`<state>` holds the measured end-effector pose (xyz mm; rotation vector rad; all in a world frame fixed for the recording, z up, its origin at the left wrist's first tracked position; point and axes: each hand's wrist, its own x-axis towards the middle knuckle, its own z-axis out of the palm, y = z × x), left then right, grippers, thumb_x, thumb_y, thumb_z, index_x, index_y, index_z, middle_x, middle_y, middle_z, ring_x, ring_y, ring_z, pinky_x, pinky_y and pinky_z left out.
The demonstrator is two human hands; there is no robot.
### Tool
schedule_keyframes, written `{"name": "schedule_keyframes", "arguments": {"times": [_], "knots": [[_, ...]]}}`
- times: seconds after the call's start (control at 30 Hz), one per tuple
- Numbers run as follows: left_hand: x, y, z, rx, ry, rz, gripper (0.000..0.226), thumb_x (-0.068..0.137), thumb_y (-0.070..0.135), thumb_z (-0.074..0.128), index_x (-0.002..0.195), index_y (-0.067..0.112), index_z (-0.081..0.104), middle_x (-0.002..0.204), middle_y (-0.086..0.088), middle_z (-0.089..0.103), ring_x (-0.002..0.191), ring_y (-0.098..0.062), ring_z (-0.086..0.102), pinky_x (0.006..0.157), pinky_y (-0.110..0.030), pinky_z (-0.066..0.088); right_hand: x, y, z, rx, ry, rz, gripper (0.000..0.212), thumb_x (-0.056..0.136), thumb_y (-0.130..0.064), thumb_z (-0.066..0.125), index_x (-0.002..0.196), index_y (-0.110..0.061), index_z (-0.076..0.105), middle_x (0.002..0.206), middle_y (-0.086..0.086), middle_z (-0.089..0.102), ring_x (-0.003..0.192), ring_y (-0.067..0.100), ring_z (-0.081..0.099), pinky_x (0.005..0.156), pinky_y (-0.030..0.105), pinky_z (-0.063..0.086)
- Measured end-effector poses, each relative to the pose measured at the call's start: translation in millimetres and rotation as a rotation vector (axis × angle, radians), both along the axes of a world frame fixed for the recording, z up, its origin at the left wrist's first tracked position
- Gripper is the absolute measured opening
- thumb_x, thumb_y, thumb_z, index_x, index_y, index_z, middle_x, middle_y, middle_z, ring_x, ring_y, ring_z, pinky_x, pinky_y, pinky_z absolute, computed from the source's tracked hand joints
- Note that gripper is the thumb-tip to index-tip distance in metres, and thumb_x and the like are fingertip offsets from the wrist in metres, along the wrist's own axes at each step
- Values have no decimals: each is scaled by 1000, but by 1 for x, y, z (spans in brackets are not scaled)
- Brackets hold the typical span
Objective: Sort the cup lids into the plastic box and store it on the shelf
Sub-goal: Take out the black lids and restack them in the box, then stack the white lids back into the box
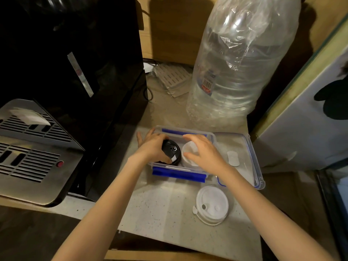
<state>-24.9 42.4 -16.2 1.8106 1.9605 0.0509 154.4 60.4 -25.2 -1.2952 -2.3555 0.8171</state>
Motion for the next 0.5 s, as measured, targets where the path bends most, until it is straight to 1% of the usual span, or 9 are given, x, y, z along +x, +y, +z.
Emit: {"name": "schedule_keyframes", "arguments": {"times": [0.07,0.1,0.13,0.17,0.2,0.27,0.33,0.4,0.5], "knots": [[6,-5,2,80,-25,-2,74,68,35,74,133,24,39,150,-2,30,144,-22,2,111,-55,-11,12,-5,7,19,61,-57,47,84,-17,63,129,-15,48,131,5,55,124,18,45,102,28,34],[10,-10,2,158,-65,-20,73,69,35,74,132,24,40,149,-3,32,143,-23,8,113,-52,-2,18,-9,10,18,95,-84,44,84,-17,63,126,-16,51,128,4,57,121,17,49,100,28,36],[15,-17,2,257,-139,-53,69,69,34,74,130,23,45,145,-4,38,140,-23,19,114,-46,10,25,-14,13,10,125,-109,40,84,-17,63,123,-17,53,125,3,58,115,15,52,97,28,40],[21,-25,3,355,-240,-91,64,68,33,75,125,21,50,138,-4,47,133,-21,33,110,-37,23,33,-19,15,0,142,-134,36,84,-17,63,119,-18,56,119,2,60,108,13,55,93,28,43],[28,-33,3,411,-338,-126,58,67,32,76,120,21,54,129,-2,54,121,-16,45,101,-28,33,42,-25,17,-18,144,-156,32,83,-18,63,115,-18,58,113,1,61,101,12,57,88,28,46],[44,-53,2,372,-465,-201,50,67,33,77,112,22,59,115,2,61,98,-5,54,87,-20,43,59,-39,19,-92,121,-184,25,83,-20,64,108,-20,60,103,-1,63,91,10,59,80,25,49],[60,-69,-6,259,-505,-287,50,65,36,78,110,22,60,110,3,62,92,-4,56,84,-23,48,76,-56,15,-208,86,-195,23,82,-25,66,104,-22,61,97,-3,65,89,9,61,77,23,50],[71,-79,-19,158,-500,-333,61,62,37,79,116,21,57,116,3,61,100,-8,56,88,-24,46,90,-74,5,-262,45,-218,26,78,-31,69,102,-22,62,97,-4,66,90,9,62,78,26,52],[81,-90,-38,19,-431,-350,83,58,41,81,129,23,43,132,2,49,118,-13,46,99,-28,40,104,-97,-14,-327,-53,-216,46,73,-39,72,114,-24,56,108,-6,61,96,8,59,83,30,52]]}}
